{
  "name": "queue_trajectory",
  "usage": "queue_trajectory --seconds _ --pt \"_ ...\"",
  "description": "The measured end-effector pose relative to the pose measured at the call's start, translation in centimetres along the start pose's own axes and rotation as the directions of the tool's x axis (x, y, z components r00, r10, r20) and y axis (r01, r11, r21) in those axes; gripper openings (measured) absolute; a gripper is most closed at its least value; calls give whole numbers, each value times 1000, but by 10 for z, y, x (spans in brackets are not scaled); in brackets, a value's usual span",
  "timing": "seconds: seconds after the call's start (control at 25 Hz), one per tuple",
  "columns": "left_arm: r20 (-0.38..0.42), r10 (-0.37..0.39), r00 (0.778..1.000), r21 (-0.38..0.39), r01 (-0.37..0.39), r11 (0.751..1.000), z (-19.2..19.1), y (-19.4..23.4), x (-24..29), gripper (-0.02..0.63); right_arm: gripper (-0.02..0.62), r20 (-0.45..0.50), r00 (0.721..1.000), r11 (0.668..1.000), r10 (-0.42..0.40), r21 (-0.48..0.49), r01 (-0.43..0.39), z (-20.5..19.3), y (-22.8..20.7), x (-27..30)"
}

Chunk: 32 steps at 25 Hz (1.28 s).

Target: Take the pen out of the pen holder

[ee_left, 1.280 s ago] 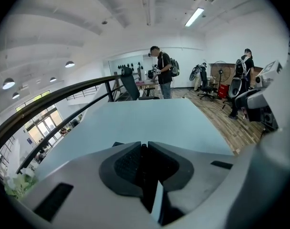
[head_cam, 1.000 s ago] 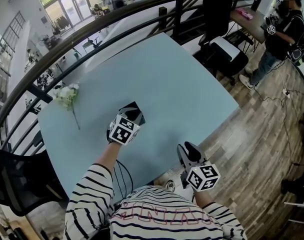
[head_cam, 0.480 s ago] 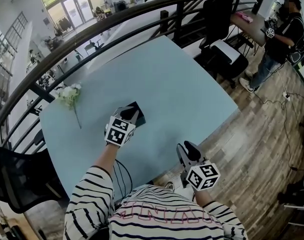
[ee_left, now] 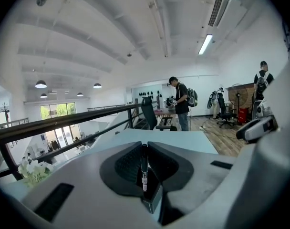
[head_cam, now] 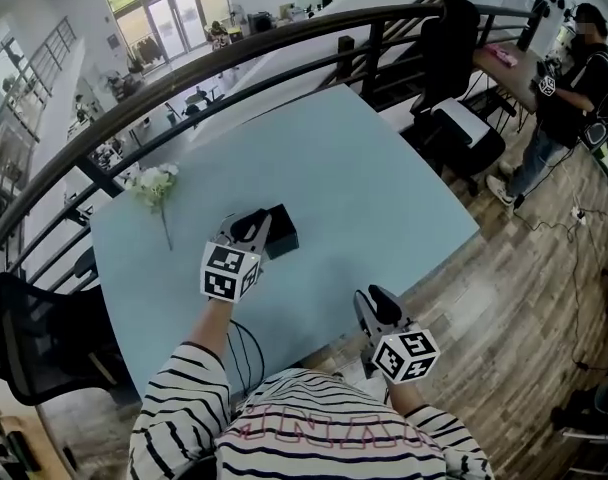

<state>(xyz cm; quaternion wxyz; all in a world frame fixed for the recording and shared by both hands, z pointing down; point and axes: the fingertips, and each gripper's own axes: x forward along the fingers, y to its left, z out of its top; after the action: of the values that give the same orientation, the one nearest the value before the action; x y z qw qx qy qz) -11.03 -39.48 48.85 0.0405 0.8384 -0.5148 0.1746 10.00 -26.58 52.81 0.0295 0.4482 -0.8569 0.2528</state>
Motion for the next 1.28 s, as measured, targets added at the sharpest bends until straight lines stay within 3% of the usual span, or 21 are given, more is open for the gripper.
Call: queue_trajectory --seconds 0.24,0.48,0.88,1.28 --pt "110 71 991 -28 -68 997 27 4 -43 57 146 1 999 999 33 -18 -33 1 8 -9" --pt "168 130 977 -56 -122 991 36 -3 -89 57 144 5 998 997 68 -44 -67 1 19 -22" --pt "162 195 967 -110 -179 978 10 -35 -143 57 140 -14 993 990 114 -79 -115 -9 28 -42" --pt "151 229 962 -168 -203 965 -22 -76 -181 55 85 -38 990 981 138 -134 -142 -23 38 -64"
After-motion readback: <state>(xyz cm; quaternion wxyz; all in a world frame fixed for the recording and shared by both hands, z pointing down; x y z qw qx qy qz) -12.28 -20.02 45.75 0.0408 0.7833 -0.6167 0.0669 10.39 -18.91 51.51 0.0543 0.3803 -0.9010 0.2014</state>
